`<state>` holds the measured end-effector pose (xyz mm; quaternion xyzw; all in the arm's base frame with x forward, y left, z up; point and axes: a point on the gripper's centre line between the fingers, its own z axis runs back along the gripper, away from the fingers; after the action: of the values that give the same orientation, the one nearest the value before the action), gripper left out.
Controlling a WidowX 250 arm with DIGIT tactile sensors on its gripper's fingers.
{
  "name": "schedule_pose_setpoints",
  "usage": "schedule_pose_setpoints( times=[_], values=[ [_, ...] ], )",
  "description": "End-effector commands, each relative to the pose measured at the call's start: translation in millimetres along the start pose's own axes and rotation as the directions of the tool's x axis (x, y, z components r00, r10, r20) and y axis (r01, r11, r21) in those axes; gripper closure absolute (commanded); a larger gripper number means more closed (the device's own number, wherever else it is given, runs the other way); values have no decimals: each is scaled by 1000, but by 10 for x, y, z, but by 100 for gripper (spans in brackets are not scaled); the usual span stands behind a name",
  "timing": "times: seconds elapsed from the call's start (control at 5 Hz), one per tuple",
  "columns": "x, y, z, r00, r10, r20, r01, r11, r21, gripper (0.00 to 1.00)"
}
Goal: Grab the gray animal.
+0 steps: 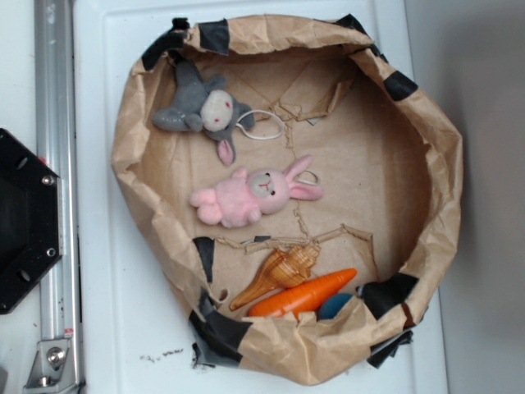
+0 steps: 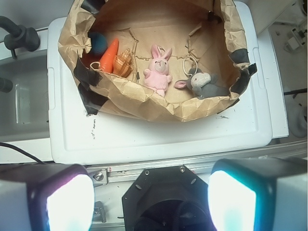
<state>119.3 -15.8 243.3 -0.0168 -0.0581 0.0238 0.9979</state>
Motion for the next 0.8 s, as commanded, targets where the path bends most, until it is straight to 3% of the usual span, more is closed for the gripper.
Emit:
schedule_pose_setpoints(
  times=[0.0, 0.2, 0.4, 0.6],
  values=[
    [0, 0, 0, 1000, 0, 0, 0, 1000, 0, 0],
    [470, 309, -192, 997, 71, 29, -76, 964, 257, 0],
    [811, 332, -375, 995, 20, 98, -56, 923, 380, 0],
    [1074, 332, -864, 970, -189, 155, 152, 962, 225, 0]
  ],
)
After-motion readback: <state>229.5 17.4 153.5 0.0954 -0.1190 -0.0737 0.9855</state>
